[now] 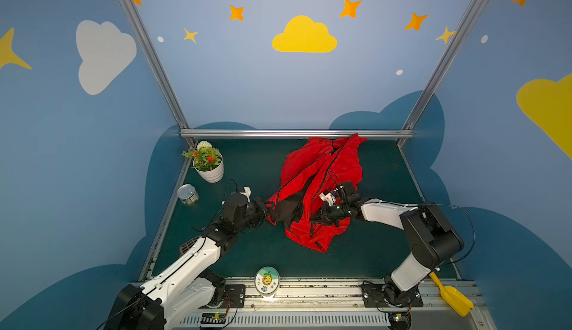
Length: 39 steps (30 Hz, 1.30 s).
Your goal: Zip up the jacket
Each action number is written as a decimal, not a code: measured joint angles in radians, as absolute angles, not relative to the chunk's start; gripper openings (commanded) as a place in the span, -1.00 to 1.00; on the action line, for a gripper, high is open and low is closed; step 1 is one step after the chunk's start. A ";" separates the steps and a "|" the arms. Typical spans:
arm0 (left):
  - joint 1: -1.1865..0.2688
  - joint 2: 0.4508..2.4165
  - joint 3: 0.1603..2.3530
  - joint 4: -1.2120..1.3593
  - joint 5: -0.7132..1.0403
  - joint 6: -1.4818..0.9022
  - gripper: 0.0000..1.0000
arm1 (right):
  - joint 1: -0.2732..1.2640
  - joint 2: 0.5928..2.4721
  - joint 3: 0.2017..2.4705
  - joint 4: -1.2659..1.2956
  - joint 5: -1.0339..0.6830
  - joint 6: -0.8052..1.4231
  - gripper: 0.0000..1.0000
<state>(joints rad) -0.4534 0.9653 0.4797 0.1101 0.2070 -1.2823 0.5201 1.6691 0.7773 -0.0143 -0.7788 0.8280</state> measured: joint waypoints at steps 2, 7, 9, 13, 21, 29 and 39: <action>-0.453 0.958 0.480 0.101 0.205 -1.279 -0.94 | 0.516 1.657 0.766 0.004 -0.781 0.846 -1.00; -0.453 0.942 0.492 0.073 0.202 -1.263 -0.94 | 0.453 1.508 0.746 -0.077 -0.765 0.847 -1.00; -0.453 0.943 0.500 0.067 0.202 -1.259 -0.94 | 0.398 1.406 0.749 -0.156 -0.743 0.825 -1.00; -0.460 0.974 0.522 0.068 0.208 -1.249 -0.94 | 0.276 1.209 0.804 -0.395 -0.646 0.772 -1.00; -0.513 1.067 0.558 0.077 0.207 -1.226 -0.94 | 0.301 1.139 1.075 -0.741 -0.451 0.719 -1.00; -0.570 1.088 0.535 0.118 0.190 -1.216 -0.94 | 0.568 1.462 1.216 -0.604 -0.525 0.760 -1.00; -0.608 1.205 0.480 0.177 0.180 -1.214 -0.94 | 0.639 1.705 1.192 -0.167 -0.701 0.949 -1.00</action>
<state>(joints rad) -0.6079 1.2053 0.4797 0.1772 0.1802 -1.2144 0.6392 1.7046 1.1915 -0.1669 -0.7006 0.9485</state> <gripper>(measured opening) 0.049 0.047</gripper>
